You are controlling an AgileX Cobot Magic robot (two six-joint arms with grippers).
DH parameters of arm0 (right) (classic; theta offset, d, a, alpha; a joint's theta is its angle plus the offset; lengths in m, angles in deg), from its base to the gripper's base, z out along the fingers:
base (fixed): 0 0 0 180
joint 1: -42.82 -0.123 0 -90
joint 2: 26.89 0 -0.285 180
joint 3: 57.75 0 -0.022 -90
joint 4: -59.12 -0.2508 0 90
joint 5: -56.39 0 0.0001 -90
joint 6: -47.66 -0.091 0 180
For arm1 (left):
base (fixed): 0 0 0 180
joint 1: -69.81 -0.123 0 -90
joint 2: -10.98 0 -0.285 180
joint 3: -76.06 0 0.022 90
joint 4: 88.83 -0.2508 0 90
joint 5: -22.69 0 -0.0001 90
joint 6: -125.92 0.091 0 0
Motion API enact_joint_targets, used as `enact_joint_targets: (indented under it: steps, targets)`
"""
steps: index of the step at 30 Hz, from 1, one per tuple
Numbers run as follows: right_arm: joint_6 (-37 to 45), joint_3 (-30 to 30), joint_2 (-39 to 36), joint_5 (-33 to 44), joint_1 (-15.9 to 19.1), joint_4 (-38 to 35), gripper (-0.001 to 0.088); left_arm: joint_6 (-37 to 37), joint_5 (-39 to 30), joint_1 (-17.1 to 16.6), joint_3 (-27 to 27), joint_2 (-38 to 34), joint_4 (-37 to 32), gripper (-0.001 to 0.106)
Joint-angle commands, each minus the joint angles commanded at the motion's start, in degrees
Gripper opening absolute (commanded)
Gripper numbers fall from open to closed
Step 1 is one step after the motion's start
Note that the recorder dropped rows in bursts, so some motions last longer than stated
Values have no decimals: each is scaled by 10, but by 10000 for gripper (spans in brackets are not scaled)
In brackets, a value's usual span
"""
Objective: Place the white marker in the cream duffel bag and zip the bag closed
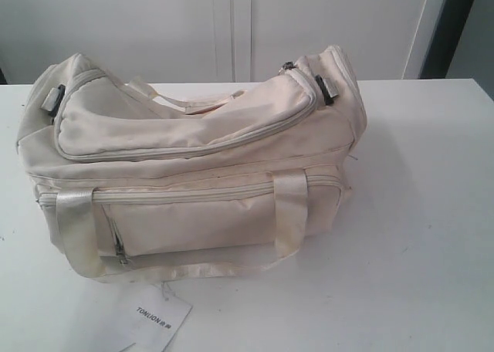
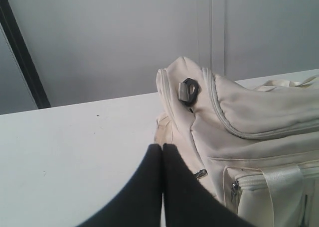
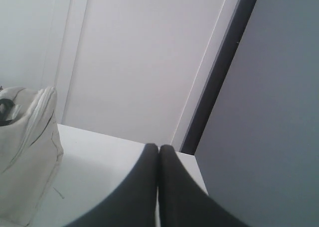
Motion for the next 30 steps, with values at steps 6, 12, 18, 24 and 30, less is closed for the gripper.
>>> enact_joint_targets:
  steps: [6, 12, 18, 24, 30]
  targets:
    - [0, 0, 0, 0, 0, 0, 0, -7, 8, 0, 16, 0, -5, 0]
    - [0, 0, 0, 0, 0, 0, 0, -187, 19, 0, 44, 0, -148, 0]
    - [0, 0, 0, 0, 0, 0, 0, -187, 48, 0, 76, 13, -150, 0]
    - [0, 0, 0, 0, 0, 0, 0, -187, 43, 0, 129, 54, -146, 0]
    - [0, 0, 0, 0, 0, 0, 0, -174, 28, 0, 165, 73, -136, 0]
